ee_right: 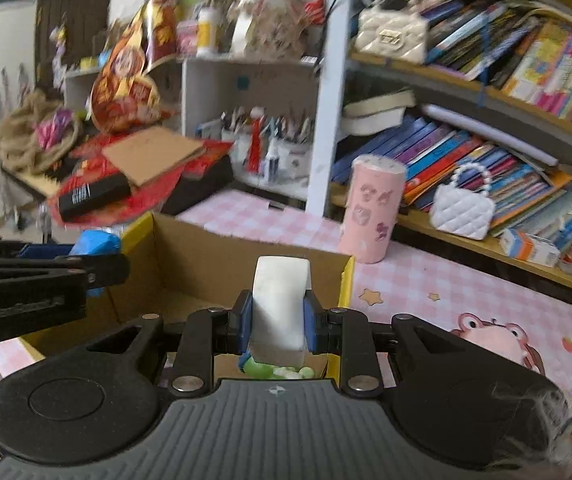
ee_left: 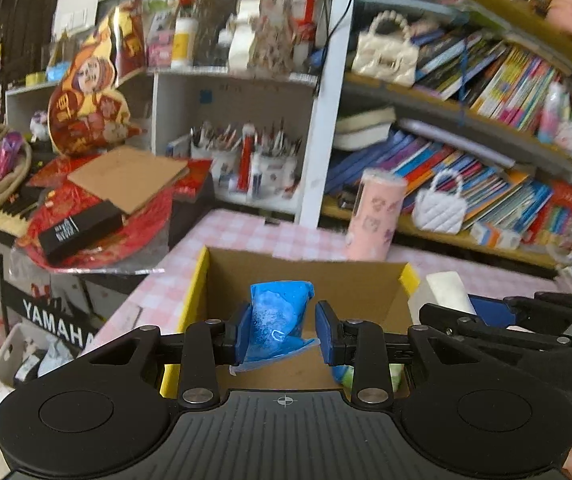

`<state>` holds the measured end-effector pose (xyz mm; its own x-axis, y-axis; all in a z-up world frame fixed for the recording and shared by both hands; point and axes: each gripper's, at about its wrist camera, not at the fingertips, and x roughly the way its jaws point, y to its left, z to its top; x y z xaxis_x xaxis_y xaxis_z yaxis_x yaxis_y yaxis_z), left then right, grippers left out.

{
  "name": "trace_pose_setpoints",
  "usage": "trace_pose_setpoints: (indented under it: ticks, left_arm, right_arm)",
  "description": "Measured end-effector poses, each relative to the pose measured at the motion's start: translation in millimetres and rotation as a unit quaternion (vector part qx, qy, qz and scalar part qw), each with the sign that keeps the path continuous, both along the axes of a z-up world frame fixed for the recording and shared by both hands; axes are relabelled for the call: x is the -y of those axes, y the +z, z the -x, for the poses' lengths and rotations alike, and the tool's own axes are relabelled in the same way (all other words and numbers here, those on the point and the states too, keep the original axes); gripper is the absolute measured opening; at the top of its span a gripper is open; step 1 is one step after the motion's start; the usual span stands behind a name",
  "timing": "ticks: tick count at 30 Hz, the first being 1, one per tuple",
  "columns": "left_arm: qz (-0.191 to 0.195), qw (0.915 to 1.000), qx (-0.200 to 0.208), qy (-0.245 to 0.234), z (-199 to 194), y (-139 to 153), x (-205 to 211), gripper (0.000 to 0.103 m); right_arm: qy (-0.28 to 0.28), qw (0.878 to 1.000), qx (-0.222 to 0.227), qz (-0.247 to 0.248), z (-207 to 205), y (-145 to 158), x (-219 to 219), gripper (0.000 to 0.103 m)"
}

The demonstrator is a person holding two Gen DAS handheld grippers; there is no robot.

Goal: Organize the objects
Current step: 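Carry blue bag in left tool and eraser in right tool over the box, then open left tool to drop blue bag while right tool releases eraser into box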

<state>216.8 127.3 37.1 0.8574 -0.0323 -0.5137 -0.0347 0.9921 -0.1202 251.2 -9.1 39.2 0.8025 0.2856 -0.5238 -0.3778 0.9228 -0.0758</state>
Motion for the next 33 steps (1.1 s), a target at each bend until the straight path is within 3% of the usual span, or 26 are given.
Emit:
trace_pose_setpoints:
  ticks: [9, 14, 19, 22, 27, 31, 33]
  left_arm:
    - [-0.024, 0.998, -0.058, 0.007, -39.5, -33.4, 9.7, 0.032]
    - [-0.032, 0.9962, -0.08, 0.008, -47.6, -44.1, 14.3, 0.032]
    - [-0.03, 0.9948, -0.097, 0.006, -48.9, -53.1, 18.5, 0.033]
    - [-0.026, 0.9958, -0.088, 0.007, -45.3, -47.3, 17.4, 0.036]
    - [-0.024, 0.999, -0.036, 0.016, -26.6, -20.8, 9.1, 0.059]
    - [-0.014, 0.9997, 0.001, 0.018, -5.7, 0.1, 3.9, 0.062]
    - [-0.008, 0.9997, 0.015, 0.018, 8.5, 7.9, 2.2, 0.068]
  right_arm:
    - [0.05, 0.995, -0.063, 0.066, -45.5, -40.2, -14.0, 0.024]
    - [0.058, 0.99, -0.101, 0.075, -54.0, -53.1, -15.4, 0.024]
    - [0.062, 0.99, -0.101, 0.073, -53.1, -55.2, -17.9, 0.024]
    - [0.051, 0.992, -0.097, 0.061, -51.0, -49.6, -16.1, 0.025]
    - [0.031, 0.998, -0.056, 0.027, -39.6, -25.9, -7.3, 0.031]
    - [0.013, 1.0, -0.025, -0.002, -22.1, -3.0, -1.4, 0.031]
    - [0.004, 1.0, -0.009, -0.012, -8.4, 6.1, 0.3, 0.032]
